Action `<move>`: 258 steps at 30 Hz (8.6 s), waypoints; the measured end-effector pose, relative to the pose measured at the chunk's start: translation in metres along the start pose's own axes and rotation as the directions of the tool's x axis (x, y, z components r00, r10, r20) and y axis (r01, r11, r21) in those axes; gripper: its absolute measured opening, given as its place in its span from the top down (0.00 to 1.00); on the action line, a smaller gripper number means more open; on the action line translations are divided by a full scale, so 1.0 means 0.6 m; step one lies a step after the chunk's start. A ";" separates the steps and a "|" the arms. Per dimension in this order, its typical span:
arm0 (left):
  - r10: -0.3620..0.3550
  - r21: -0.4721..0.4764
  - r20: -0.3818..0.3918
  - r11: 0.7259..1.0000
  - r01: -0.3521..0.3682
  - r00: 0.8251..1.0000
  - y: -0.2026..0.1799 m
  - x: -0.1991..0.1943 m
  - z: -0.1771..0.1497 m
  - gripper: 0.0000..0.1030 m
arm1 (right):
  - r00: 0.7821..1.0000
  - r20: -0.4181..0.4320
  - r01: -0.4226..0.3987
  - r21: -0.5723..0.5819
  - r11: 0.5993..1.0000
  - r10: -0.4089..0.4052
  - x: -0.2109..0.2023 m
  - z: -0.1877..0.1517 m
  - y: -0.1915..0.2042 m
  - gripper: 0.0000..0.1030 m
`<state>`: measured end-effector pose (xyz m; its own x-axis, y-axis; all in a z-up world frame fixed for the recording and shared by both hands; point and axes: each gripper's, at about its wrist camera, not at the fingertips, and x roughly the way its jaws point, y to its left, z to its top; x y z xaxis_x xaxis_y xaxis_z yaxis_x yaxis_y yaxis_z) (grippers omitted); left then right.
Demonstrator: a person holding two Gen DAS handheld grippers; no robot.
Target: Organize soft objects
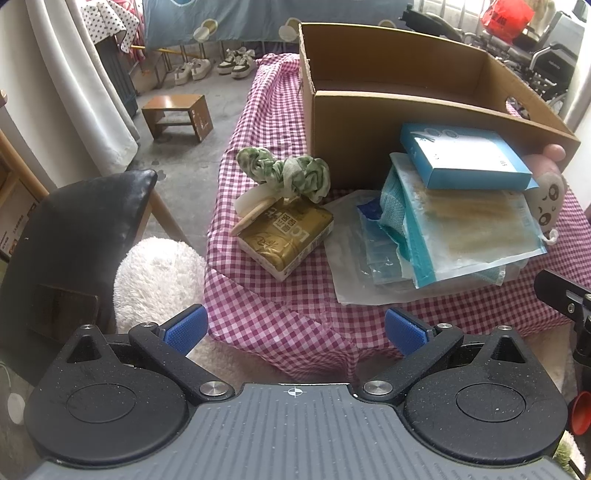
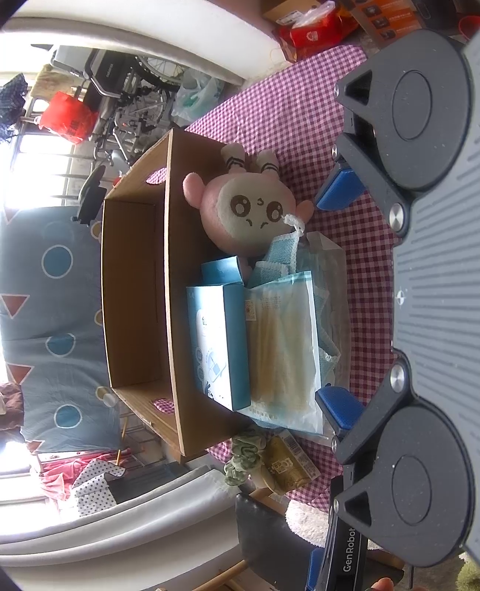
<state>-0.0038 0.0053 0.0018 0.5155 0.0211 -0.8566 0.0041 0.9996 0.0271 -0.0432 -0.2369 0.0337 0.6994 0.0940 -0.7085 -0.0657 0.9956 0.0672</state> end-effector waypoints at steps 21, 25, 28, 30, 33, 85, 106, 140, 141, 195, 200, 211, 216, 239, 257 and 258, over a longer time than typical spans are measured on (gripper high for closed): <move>0.001 0.002 -0.003 1.000 -0.001 1.000 0.002 0.002 -0.001 0.00 | 0.996 0.062 -0.072 0.013 0.997 0.071 -0.011 0.000 -0.005 0.00; 0.007 0.003 0.001 1.000 -0.007 1.000 0.004 0.003 0.002 0.00 | 0.994 0.084 -0.071 0.015 0.997 0.070 -0.015 0.002 -0.005 0.00; 0.009 0.005 0.005 1.000 -0.009 1.000 0.005 0.004 0.006 0.00 | 0.992 0.103 -0.073 0.015 0.997 0.071 -0.018 0.003 -0.007 0.00; 0.011 0.010 0.008 1.000 -0.012 1.000 0.004 0.005 0.008 0.00 | 0.991 0.118 -0.070 0.011 0.998 0.068 -0.020 0.005 -0.008 0.00; 0.016 0.023 0.018 1.000 -0.017 1.000 0.003 0.006 0.012 0.00 | 0.987 0.150 -0.066 0.011 0.998 0.063 -0.023 0.010 -0.013 0.00; -0.373 0.408 0.122 0.863 0.296 0.920 -0.123 0.049 0.114 0.26 | 0.957 0.075 -0.286 0.097 0.953 0.280 0.117 0.120 -0.044 0.44; -0.421 0.384 0.197 0.864 0.325 0.886 -0.097 0.007 0.099 0.19 | 0.934 0.204 -0.324 0.127 0.938 0.295 0.037 0.126 -0.065 0.54; -0.400 0.392 0.166 0.866 0.312 0.901 -0.120 0.028 0.112 0.22 | 0.947 0.040 -0.321 0.132 0.938 0.319 0.097 0.136 -0.050 0.45; -0.402 0.391 0.174 0.866 0.311 0.899 -0.118 0.023 0.111 0.22 | 0.948 0.050 -0.317 0.124 0.940 0.313 0.089 0.136 -0.047 0.45; -0.166 0.332 0.119 0.936 0.118 0.979 -0.099 0.180 0.436 0.05 | 0.825 -0.296 -0.361 0.378 0.853 0.481 0.515 0.428 -0.062 0.48; -0.219 0.277 0.199 0.947 0.160 0.955 -0.054 0.095 0.436 0.03 | 0.844 -0.288 -0.339 0.366 0.867 0.452 0.469 0.435 -0.077 0.48; -0.255 0.142 0.329 0.965 0.219 0.909 0.080 -0.026 0.358 0.01 | 0.896 -0.264 -0.314 0.196 0.929 0.358 0.326 0.456 -0.067 0.48; -0.259 0.072 0.350 0.966 0.249 0.900 0.105 -0.028 0.310 0.01 | 0.907 -0.265 -0.323 0.064 0.944 0.328 0.335 0.461 0.000 0.52; -0.287 -0.038 0.276 0.951 0.308 0.917 0.133 0.039 0.231 0.01 | 0.981 -0.139 -0.176 -0.339 0.924 0.136 0.494 0.454 0.149 0.64; -0.259 -0.035 0.282 0.960 0.279 0.924 0.136 0.038 0.224 0.01 | 0.964 -0.231 -0.186 -0.248 0.951 0.129 0.490 0.448 0.130 0.58; -0.263 -0.033 0.281 0.959 0.283 0.923 0.136 0.039 0.224 0.01 | 0.950 -0.275 -0.204 -0.193 0.960 0.147 0.489 0.450 0.110 0.51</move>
<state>0.1240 0.0851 0.0532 0.7157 -0.2479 -0.6529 0.1211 0.9648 -0.2335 0.3499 -0.1437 0.0199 0.4591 0.2356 -0.8566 -0.3429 0.9365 0.0738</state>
